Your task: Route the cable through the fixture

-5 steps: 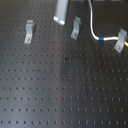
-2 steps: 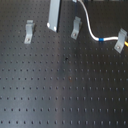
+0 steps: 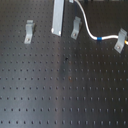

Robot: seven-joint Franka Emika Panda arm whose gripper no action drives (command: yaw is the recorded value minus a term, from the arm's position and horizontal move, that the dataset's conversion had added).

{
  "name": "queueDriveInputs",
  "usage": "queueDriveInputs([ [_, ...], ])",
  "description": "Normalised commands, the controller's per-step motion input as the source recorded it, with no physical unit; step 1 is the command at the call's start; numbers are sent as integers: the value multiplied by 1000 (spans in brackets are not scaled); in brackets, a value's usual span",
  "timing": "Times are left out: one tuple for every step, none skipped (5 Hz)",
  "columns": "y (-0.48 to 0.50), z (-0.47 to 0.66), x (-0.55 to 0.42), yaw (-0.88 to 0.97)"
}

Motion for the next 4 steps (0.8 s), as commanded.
queueDriveInputs([
  [143,200,-228,626],
  [203,166,-190,597],
  [1,231,2,0],
  [-43,315,48,-206],
])
